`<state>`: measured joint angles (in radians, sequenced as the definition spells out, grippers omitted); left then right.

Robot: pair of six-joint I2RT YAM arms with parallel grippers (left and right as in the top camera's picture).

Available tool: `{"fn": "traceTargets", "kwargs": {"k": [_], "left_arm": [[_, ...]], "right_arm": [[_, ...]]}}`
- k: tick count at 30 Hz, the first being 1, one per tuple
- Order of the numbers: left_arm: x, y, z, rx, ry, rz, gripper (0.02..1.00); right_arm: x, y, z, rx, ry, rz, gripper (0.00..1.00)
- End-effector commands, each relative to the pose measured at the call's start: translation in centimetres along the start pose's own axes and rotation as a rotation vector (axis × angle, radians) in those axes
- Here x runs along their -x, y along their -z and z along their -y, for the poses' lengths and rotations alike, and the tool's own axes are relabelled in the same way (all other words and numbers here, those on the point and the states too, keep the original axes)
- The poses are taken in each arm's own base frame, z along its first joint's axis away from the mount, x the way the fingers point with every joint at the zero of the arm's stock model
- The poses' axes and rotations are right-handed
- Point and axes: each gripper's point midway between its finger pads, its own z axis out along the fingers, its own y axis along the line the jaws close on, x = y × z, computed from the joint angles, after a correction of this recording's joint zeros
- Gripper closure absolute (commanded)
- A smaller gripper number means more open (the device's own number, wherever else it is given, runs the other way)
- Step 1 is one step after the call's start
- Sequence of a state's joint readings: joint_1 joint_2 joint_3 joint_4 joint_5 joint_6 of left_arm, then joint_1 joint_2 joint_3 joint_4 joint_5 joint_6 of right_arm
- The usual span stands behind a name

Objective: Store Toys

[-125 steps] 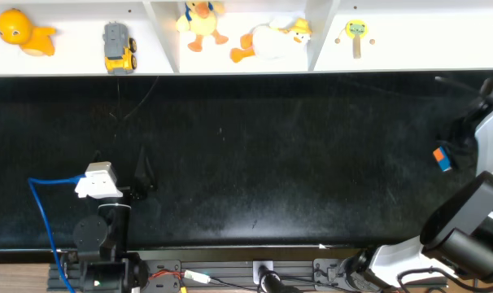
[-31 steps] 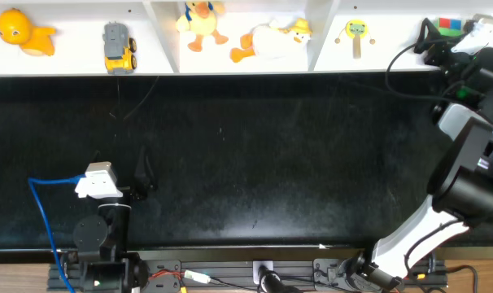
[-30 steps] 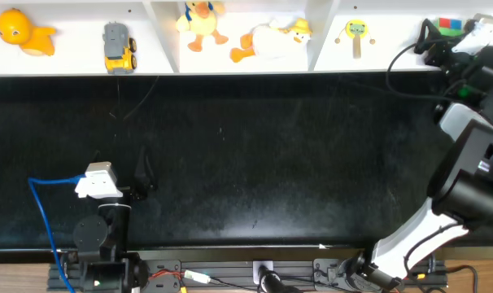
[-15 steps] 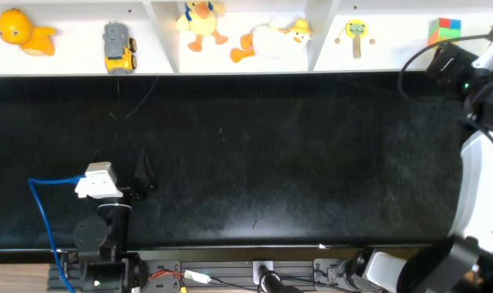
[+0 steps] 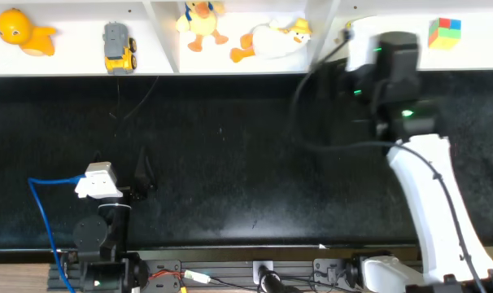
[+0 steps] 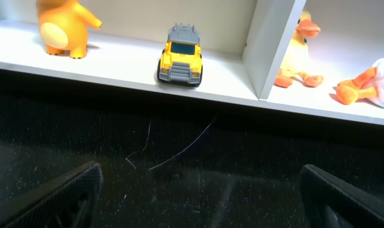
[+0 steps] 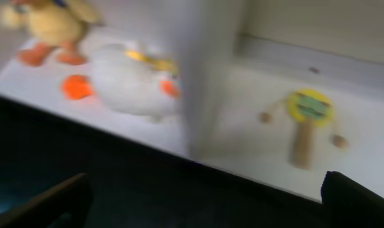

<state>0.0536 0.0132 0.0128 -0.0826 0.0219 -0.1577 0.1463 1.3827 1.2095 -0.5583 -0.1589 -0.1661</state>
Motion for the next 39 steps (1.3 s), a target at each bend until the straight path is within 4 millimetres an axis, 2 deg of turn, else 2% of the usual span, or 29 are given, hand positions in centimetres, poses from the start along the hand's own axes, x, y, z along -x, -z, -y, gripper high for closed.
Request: {"fn": "traceTargets", "kwargs": {"k": [1, 4, 19, 22, 33, 39], "left_arm": [[0.0, 0.0, 0.1, -0.007, -0.007, 0.004, 0.02], [0.0, 0.0, 0.1, -0.007, -0.007, 0.004, 0.02], [0.0, 0.0, 0.1, -0.007, -0.007, 0.004, 0.02], [0.0, 0.0, 0.1, -0.007, -0.007, 0.004, 0.02], [0.0, 0.0, 0.1, -0.007, -0.007, 0.004, 0.02], [0.0, 0.0, 0.1, -0.007, -0.007, 0.004, 0.02]], "right_arm": [[1.1, 1.1, -3.1, 0.041, 0.068, 0.03, 0.005], [0.9, 1.1, -4.1, 0.06, 0.081, 0.024, 0.007], [0.8, 1.5, -4.0, 0.057, 0.08, 0.022, 0.005], [0.8, 3.9, -4.4, 0.059, 0.083, 0.036, 0.005], [2.4, 16.5, -5.5, 0.039, 0.112, 0.27, 0.005], [2.4, 21.1, -6.0, 0.031, 0.126, 0.376, 0.005]]}}
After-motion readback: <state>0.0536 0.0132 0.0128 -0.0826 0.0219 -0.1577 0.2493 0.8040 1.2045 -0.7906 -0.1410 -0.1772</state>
